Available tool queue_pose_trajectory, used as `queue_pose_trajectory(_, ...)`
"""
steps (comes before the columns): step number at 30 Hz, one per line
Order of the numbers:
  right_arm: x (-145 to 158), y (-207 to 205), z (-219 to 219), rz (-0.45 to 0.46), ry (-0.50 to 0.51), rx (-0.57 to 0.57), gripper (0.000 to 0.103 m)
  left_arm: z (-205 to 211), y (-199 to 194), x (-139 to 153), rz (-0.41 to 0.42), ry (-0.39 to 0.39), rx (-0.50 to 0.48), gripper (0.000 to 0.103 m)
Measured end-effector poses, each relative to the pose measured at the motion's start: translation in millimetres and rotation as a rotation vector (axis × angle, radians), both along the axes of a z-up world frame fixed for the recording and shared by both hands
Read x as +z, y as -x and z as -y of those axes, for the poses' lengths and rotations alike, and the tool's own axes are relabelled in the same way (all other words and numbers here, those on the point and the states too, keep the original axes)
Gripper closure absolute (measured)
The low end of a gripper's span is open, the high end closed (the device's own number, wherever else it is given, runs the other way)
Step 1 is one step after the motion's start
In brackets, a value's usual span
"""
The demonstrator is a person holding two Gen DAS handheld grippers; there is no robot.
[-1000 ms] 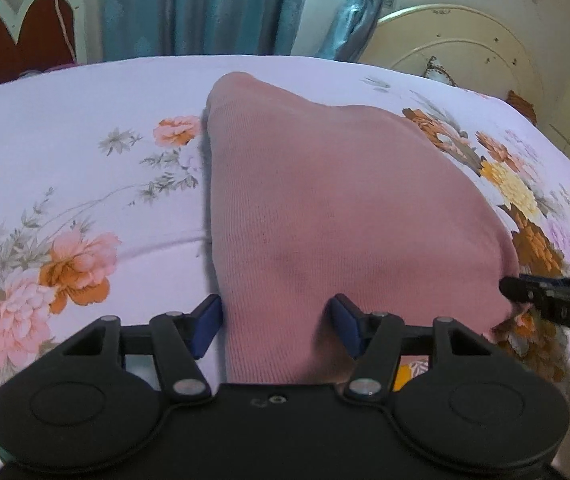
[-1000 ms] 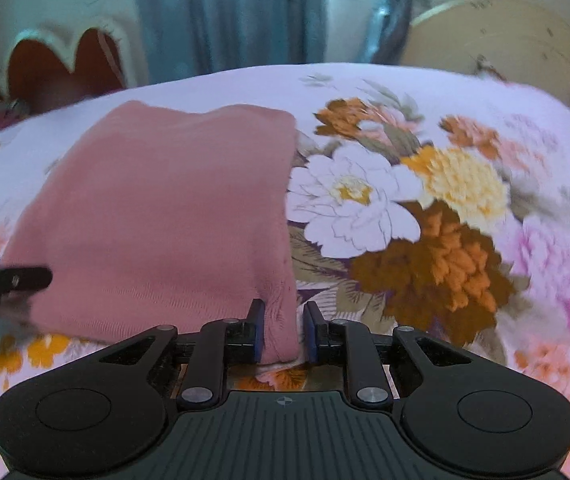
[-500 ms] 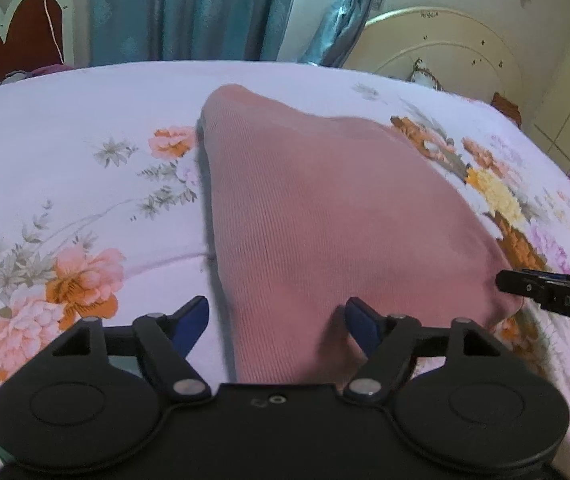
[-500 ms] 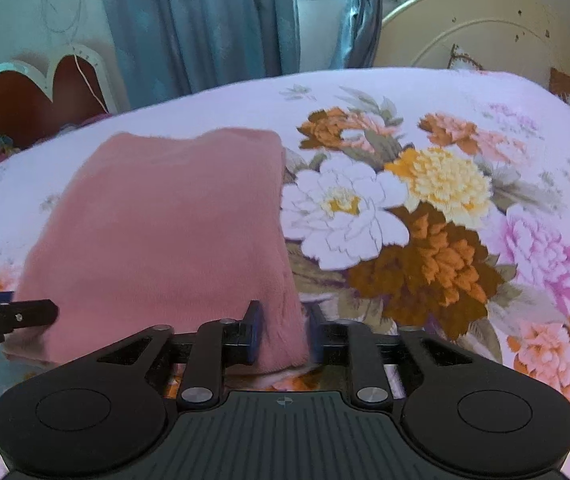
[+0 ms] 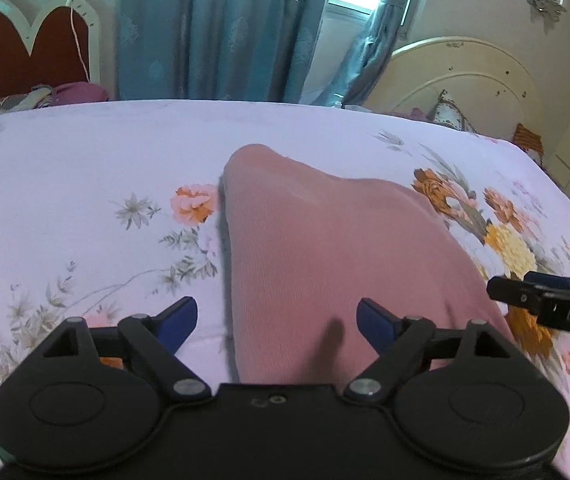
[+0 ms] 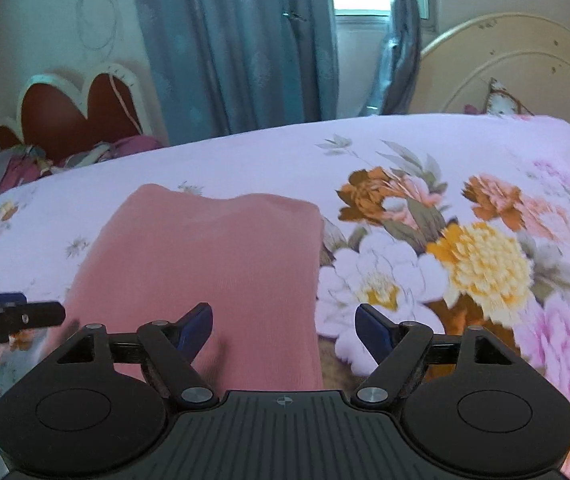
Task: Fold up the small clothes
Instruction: 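Close the right tool on the bundle edge and tuck it under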
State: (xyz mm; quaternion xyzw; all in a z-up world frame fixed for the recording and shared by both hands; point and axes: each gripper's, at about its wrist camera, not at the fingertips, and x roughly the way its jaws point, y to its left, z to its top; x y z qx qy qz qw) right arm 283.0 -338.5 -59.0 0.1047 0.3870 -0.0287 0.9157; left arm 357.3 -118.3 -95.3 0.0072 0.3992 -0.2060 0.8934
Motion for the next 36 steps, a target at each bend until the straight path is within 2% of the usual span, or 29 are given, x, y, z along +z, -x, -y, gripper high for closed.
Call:
queue_pose_trajectory(12, -27.6, -40.5, 38.5, -0.064, -0.099, 0.023, 0.025, 17.9, -35.1, -21.3, -0.080, -0.004, 0.043, 0.017)
queue_pose_trajectory(21, -57.7, -63.3, 48.1, -0.105, -0.170, 0.058, 0.025, 20.9, -54.2, -37.8, -0.133, 0.057, 0.044, 0.015)
queue_pose_trajectory(26, -67.4, -69.5, 39.4, -0.083, -0.224, 0.107, 0.026, 23.8, -60.6, -45.3, -0.171, 0.110, 0.034, 0.025)
queue_pose_trajectory(27, -67.7, -69.9, 37.5, -0.076, -0.236, 0.118, 0.041, 24.2, -61.1, -46.2, -0.174, 0.119, 0.030, 0.027)
queue_pose_trajectory(28, -67.6, -70.3, 36.3, -0.071, -0.256, 0.128, 0.051, 24.7, -61.0, -46.2, -0.177, 0.128, 0.031, 0.030)
queue_pose_trajectory(29, -68.0, -70.6, 36.4, -0.067, -0.270, 0.127, 0.056, 25.4, -60.8, -45.8, -0.177, 0.130, 0.028, 0.033)
queue_pose_trajectory(30, -68.7, -71.3, 36.2, -0.065, -0.272, 0.128, 0.057, 26.2, -60.6, -45.3, -0.174, 0.129, 0.022, 0.035)
queue_pose_trajectory(32, -69.9, -71.4, 38.2, -0.064, -0.283, 0.133, 0.061, 25.5, -60.3, -43.8, -0.178, 0.141, 0.023, 0.046)
queue_pose_trajectory(33, -70.3, -72.1, 39.0, -0.067, -0.296, 0.129, 0.072, 25.8, -60.3, -43.1, -0.177, 0.143, 0.022, 0.048)
queue_pose_trajectory(34, -71.0, -72.9, 39.9, -0.072, -0.329, 0.123, 0.078, 26.9, -60.0, -42.3, -0.171, 0.139, 0.019, 0.052)
queue_pose_trajectory(36, -68.7, -73.0, 34.0, -0.067, -0.320, 0.117, 0.083, 28.4, -58.0, -39.9, -0.155, 0.134, 0.018, 0.059)
